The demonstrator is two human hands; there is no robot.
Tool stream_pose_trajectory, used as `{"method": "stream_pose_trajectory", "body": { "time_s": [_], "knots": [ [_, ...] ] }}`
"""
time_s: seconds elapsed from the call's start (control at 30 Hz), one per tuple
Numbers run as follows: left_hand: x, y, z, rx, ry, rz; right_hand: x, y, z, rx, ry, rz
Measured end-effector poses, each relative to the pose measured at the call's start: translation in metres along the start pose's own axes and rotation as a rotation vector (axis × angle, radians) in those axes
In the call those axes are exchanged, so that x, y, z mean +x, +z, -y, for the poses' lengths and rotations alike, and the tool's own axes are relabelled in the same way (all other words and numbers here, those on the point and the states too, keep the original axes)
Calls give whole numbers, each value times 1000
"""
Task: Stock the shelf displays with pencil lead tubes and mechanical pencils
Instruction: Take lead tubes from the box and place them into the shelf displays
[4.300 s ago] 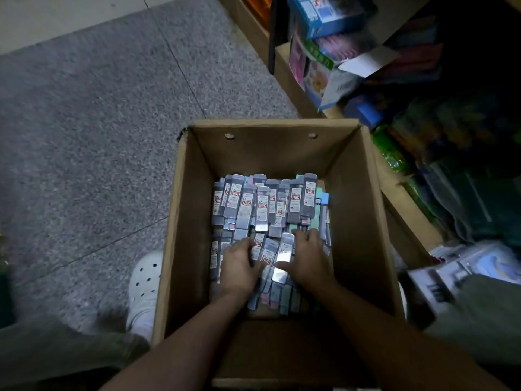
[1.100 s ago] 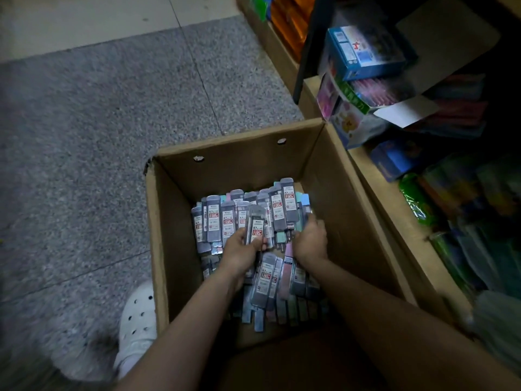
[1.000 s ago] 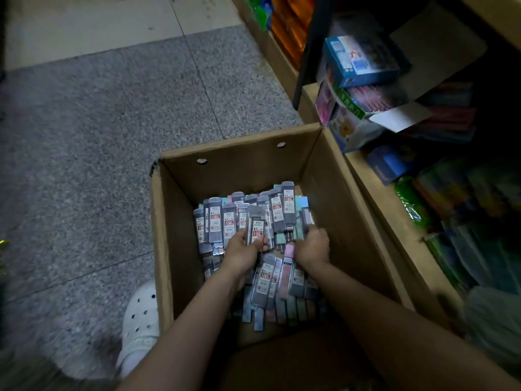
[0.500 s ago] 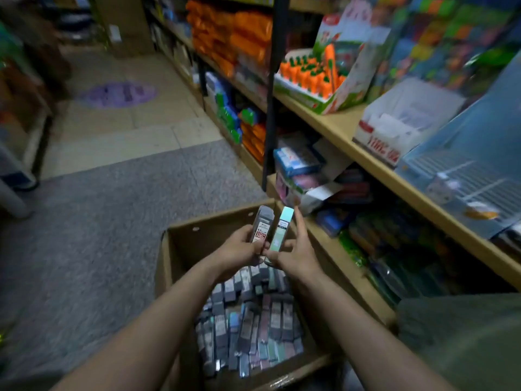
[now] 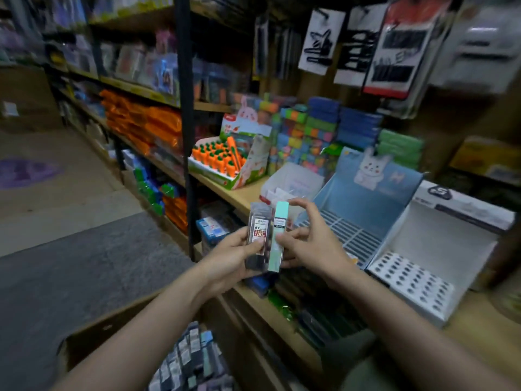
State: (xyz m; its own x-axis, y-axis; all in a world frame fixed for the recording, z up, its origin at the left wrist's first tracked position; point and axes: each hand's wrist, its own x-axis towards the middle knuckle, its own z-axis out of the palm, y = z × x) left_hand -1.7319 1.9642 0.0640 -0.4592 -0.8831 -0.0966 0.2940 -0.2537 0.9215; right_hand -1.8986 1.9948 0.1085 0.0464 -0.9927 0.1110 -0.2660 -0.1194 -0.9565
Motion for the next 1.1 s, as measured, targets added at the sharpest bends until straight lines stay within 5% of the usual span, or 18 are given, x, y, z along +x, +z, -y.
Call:
{"method": "stream_pose_trajectory", "body": {
  "time_s": [0.2,0.37,0.5,1.1],
  "knots": [
    [28,18,16,73,-20,-65,4,-56,14,-145,-25,-306],
    [39,20,19,214,87,-102,26,-102,25,-607,-243,-547],
    [49,24,17,248,161,-80,45,-110,14,-827,-283,-527],
    [82,10,26,313,187,-17,99,-92,-23,-770,-204,-573]
  ]
}}
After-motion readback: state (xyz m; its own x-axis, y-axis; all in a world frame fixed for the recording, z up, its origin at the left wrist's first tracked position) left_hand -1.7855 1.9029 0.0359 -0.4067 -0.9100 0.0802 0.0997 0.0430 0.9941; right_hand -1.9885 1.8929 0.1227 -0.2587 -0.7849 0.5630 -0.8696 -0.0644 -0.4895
